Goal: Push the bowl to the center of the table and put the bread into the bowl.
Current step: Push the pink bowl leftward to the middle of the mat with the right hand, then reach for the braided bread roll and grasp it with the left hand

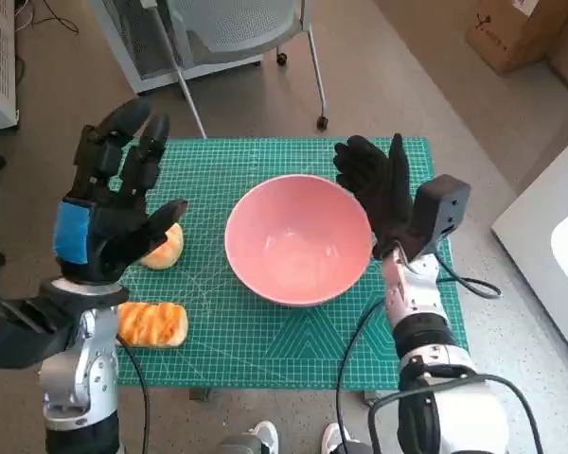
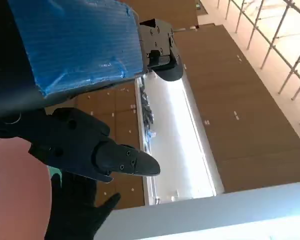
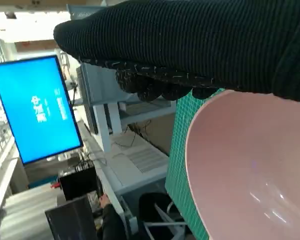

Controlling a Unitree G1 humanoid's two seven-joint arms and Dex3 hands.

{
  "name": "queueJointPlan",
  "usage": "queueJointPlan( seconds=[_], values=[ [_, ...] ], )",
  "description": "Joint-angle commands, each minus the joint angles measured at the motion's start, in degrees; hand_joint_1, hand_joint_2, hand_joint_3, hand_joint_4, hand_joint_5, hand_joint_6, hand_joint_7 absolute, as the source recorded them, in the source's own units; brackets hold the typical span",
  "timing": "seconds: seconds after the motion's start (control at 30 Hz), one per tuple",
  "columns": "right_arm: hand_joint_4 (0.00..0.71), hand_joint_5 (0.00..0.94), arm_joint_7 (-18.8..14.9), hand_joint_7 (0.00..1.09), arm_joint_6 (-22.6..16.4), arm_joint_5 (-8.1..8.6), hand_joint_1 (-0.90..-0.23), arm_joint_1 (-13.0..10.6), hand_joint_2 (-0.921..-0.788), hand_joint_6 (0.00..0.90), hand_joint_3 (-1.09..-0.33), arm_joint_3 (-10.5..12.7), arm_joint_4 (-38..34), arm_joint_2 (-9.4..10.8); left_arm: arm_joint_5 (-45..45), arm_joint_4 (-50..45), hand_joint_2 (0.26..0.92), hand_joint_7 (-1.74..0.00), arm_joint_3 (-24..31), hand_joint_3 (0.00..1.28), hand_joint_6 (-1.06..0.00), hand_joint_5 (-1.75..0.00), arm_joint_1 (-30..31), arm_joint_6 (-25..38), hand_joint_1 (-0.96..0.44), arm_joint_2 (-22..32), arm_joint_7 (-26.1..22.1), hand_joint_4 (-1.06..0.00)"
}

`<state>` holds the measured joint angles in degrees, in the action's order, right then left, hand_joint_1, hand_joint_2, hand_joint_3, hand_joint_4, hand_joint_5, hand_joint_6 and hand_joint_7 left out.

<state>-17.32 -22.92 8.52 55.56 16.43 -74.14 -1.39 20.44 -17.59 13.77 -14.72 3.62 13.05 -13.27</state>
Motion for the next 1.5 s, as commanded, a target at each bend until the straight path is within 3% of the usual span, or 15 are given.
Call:
queueJointPlan(
  seconds=[0.03,0.27,0.47,0.6,0.67,0.73,0.83,0.93,1.27,1.5],
  values=[
    [0.177,0.005,-1.2,0.00,-1.7,-0.37,-0.548,0.6,-0.921,0.365,-0.579,-0.3,1.0,-1.3,0.1,-1.7,0.921,-0.72,1.1,0.07,-0.01,-0.05,0.7,-0.3,-0.45,0.9,0.3,-0.16],
    [0.190,0.010,-2.7,0.01,-9.0,-0.23,-0.544,0.8,-0.921,0.377,-0.583,-0.8,3.9,-3.3,0.6,-3.0,0.921,-0.72,3.3,0.07,-0.03,-0.05,1.3,0.2,-0.47,3.0,-0.3,-0.17],
    [0.232,0.024,-5.4,0.02,-16.2,0.60,-0.557,0.3,-0.921,0.402,-0.566,-1.1,8.0,-4.8,0.1,-6.7,0.919,-0.68,6.7,0.07,-0.01,-0.03,4.3,0.9,-0.47,8.8,-3.3,-0.16],
    [0.243,0.024,-7.6,0.03,-19.6,1.27,-0.564,-0.3,-0.921,0.411,-0.555,-1.4,10.9,-5.5,-7.6,-9.5,0.872,-0.53,9.3,0.04,0.00,-0.01,8.7,2.2,-0.37,20.8,-9.3,-0.10],
    [0.244,0.022,-8.4,0.02,-20.7,1.54,-0.571,-0.5,-0.921,0.411,-0.551,-1.3,11.4,-5.9,-13.0,-13.4,0.819,-0.42,10.2,0.03,0.00,0.00,12.0,6.8,-0.33,28.8,-13.1,-0.05],
    [0.241,0.018,-9.3,0.02,-21.7,1.84,-0.577,-0.6,-0.921,0.411,-0.547,-1.3,11.7,-6.2,-14.2,-18.2,0.754,-0.29,11.0,0.02,0.00,0.00,14.1,17.0,-0.26,38.6,-18.9,-0.02],
    [0.235,0.013,-9.9,0.02,-22.4,1.69,-0.579,-0.7,-0.921,0.412,-0.544,-1.4,11.6,-6.5,-12.2,-22.6,0.709,-0.18,10.9,0.01,0.00,0.00,15.0,29.4,-0.15,47.1,-23.9,-0.01],
    [0.231,0.008,-9.5,0.02,-22.4,1.14,-0.580,-0.6,-0.921,0.413,-0.537,-1.6,11.2,-6.7,-12.3,-25.6,0.687,-0.13,9.9,0.01,-0.02,0.00,16.1,34.5,-0.03,49.9,-25.0,0.00],
    [0.233,0.006,-8.6,0.02,-20.7,0.61,-0.588,-1.2,-0.921,0.417,-0.519,-2.8,11.8,-5.8,-15.7,-31.0,0.680,-0.10,4.5,0.01,-0.12,0.00,18.2,40.9,0.06,54.0,-26.7,0.00],
    [0.237,0.006,-9.8,0.02,-18.8,2.04,-0.589,-1.2,-0.921,0.415,-0.520,-2.8,12.7,-5.4,-20.1,-31.3,0.686,-0.05,-1.7,0.01,-0.16,0.00,19.4,42.6,0.01,56.4,-25.5,0.00]
  ],
)
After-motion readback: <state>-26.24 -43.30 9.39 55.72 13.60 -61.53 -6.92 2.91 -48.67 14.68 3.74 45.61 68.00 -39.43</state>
